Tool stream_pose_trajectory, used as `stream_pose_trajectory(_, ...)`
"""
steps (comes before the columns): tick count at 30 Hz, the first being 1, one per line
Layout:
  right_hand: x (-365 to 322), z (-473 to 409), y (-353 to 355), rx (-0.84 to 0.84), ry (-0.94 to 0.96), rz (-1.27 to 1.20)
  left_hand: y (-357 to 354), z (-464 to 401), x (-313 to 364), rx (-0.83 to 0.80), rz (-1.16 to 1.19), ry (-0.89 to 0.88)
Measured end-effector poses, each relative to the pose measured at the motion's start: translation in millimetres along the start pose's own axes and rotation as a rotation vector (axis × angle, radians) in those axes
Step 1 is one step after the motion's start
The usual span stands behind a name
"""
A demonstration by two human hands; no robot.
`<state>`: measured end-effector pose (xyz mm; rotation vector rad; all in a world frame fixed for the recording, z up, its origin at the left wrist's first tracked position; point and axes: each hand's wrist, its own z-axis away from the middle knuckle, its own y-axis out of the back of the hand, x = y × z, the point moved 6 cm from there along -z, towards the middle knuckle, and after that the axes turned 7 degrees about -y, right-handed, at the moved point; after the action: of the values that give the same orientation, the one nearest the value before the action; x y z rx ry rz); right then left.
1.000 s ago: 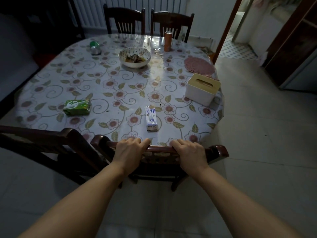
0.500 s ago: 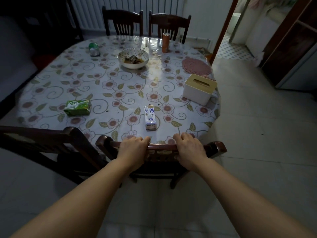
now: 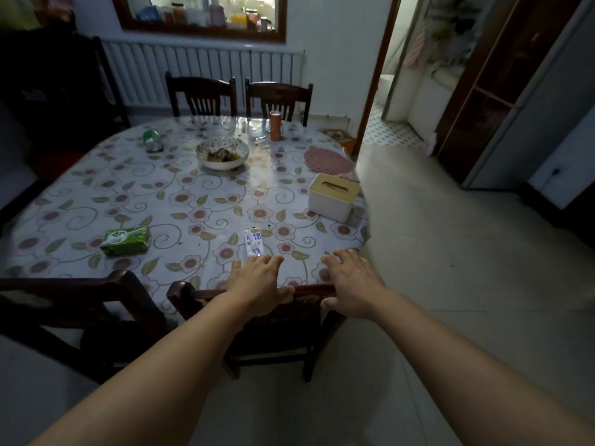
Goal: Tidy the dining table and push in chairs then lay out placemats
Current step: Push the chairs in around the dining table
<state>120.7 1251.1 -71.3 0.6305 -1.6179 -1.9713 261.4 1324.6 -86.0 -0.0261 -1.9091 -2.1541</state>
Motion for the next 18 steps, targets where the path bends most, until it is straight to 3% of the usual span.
stream_pose_trajectory(18,188,-85,43,0.023,0.164,-0.047,19,-133,137,0.0,0.008,0.218)
